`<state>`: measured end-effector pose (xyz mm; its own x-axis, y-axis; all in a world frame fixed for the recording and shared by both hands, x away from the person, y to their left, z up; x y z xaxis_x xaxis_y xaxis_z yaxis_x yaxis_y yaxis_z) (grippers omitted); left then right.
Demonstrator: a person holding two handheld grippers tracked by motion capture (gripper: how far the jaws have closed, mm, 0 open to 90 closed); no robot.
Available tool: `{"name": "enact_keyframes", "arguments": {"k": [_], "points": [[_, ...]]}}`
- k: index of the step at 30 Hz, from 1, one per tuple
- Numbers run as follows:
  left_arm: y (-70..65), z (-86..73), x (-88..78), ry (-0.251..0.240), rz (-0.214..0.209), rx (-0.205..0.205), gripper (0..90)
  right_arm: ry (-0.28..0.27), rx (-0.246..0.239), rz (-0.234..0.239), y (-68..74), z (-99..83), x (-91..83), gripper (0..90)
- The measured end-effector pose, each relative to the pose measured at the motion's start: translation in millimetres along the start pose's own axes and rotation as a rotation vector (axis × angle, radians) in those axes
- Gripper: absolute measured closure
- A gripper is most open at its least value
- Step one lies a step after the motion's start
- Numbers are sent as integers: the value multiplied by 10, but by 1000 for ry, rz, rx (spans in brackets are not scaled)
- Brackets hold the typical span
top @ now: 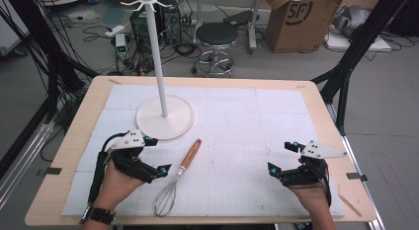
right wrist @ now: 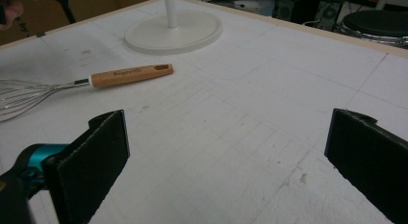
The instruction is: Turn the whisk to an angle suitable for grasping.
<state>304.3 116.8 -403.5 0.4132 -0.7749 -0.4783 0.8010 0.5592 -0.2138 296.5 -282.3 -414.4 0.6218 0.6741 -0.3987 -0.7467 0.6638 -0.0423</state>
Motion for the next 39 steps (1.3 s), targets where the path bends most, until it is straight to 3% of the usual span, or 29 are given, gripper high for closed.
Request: {"name": "enact_keyframes", "arguments": {"k": [1,15,19,24,29,31,32,33,34,35,39], "points": [[2,38,81,27,8,5,18,0,1,-3,-6,1,-4,5],[-6,158,483,187,44,22,18,6,10,-3,-1,-30,-5,6],[39,184,579,208,53,-23,26,14,3,-10,-12,-41,4,6],[68,163,694,298,91,6,26,14,4,-12,-23,-44,8,6],[36,186,783,351,91,27,26,23,7,-7,-16,-54,24,5],[43,179,829,367,88,17,26,25,6,-7,-15,-57,28,5],[57,157,849,384,89,9,26,26,3,-9,-17,-58,28,6],[106,92,887,434,124,19,26,25,4,-8,-16,-59,26,6],[106,92,887,434,124,19,26,25,4,-8,-16,-59,26,6],[124,39,919,480,144,25,26,26,7,-7,-17,-63,16,6],[103,17,958,494,133,20,33,25,11,-11,-34,-79,11,6]]}}
Point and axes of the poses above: each handheld gripper's, and its own axes: x roughly forward along the jaws, z roughly out of its top, y roughly to its left, the point moved 6 cm from there along x, roughly forward along the jaws, and after that the axes turned 7 degrees about -x, right-handed, at the moved point
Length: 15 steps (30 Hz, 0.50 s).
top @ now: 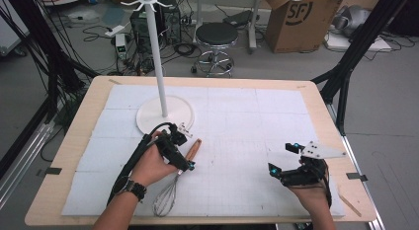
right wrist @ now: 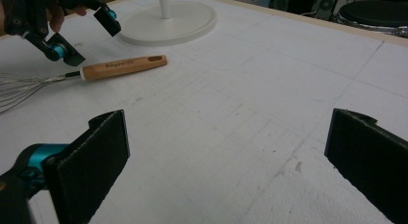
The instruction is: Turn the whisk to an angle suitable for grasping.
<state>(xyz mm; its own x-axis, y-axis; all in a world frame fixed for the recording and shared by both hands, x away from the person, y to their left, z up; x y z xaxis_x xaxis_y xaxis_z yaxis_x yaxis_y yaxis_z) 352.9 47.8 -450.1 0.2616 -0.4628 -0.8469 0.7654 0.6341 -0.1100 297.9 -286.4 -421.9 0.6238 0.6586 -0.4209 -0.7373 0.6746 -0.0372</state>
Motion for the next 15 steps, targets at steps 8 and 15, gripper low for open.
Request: {"name": "enact_keyframes", "arguments": {"k": [8,15], "points": [[12,-57,83,82,2,-21,136,16,3,5,14,-17,22,5],[-31,-78,110,106,-43,-15,311,21,2,5,14,-27,36,6]]}}
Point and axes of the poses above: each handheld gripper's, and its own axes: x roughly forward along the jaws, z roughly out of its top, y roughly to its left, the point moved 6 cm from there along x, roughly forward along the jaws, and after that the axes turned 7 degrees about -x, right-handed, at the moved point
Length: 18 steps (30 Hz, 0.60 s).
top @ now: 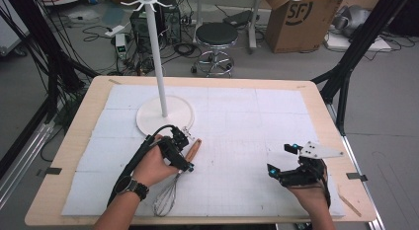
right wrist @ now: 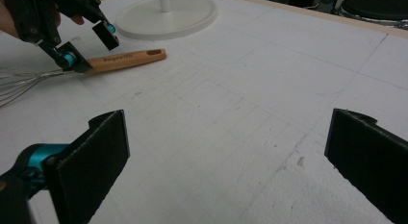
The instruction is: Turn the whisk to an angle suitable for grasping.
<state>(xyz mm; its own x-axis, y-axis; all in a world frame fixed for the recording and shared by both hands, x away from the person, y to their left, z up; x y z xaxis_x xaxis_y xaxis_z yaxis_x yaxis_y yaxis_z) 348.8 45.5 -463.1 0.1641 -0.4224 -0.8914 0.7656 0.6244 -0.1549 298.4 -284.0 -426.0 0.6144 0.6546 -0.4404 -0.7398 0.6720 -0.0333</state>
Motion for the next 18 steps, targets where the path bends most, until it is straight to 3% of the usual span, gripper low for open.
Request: {"name": "enact_keyframes", "arguments": {"k": [8,11,18], "points": [[-14,-28,67,44,10,18,428,5,-3,2,7,-7,12,6],[-23,-35,51,43,-11,23,500,11,2,4,7,-16,16,6],[-11,-41,45,54,-22,11,515,16,1,6,17,-19,33,6]]}}
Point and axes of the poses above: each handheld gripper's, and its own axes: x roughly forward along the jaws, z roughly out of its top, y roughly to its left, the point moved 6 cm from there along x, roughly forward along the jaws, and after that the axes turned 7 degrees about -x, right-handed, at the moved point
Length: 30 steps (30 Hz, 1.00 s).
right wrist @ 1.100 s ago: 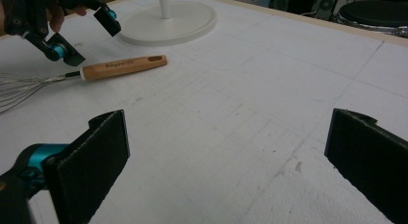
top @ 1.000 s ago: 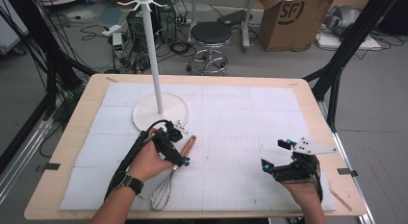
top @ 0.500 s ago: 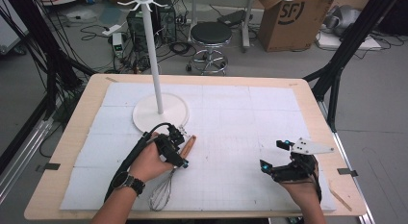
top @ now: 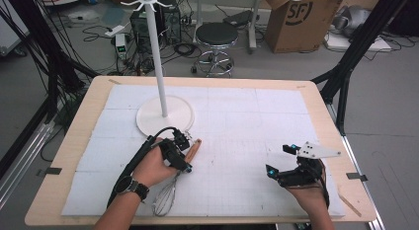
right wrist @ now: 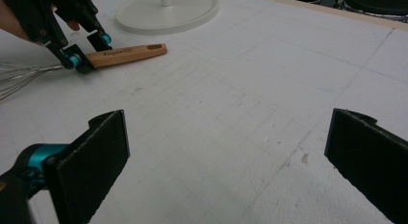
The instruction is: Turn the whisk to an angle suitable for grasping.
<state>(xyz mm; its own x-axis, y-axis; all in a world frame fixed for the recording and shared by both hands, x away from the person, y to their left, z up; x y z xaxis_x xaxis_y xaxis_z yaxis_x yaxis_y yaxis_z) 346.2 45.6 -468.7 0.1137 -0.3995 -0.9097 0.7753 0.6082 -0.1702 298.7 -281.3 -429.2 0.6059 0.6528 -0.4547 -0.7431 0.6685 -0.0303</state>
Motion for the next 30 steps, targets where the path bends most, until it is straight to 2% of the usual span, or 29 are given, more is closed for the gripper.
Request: {"name": "enact_keyframes", "arguments": {"k": [5,12,15,19,22,24,30], "points": [[10,-10,-17,1,18,10,588,-5,-1,0,-10,1,-7,5],[32,-29,-42,2,22,7,640,1,1,2,-5,-3,-4,6],[44,-36,-53,5,35,19,685,3,3,3,-1,-4,1,5],[44,-39,-53,6,25,13,679,5,1,4,1,-5,5,6],[35,-30,-56,0,34,20,591,6,0,4,3,-7,9,6],[35,-22,-62,-10,48,20,566,8,0,5,5,-8,13,5],[50,-15,-47,-8,57,15,574,13,-3,8,12,-9,23,5]]}}
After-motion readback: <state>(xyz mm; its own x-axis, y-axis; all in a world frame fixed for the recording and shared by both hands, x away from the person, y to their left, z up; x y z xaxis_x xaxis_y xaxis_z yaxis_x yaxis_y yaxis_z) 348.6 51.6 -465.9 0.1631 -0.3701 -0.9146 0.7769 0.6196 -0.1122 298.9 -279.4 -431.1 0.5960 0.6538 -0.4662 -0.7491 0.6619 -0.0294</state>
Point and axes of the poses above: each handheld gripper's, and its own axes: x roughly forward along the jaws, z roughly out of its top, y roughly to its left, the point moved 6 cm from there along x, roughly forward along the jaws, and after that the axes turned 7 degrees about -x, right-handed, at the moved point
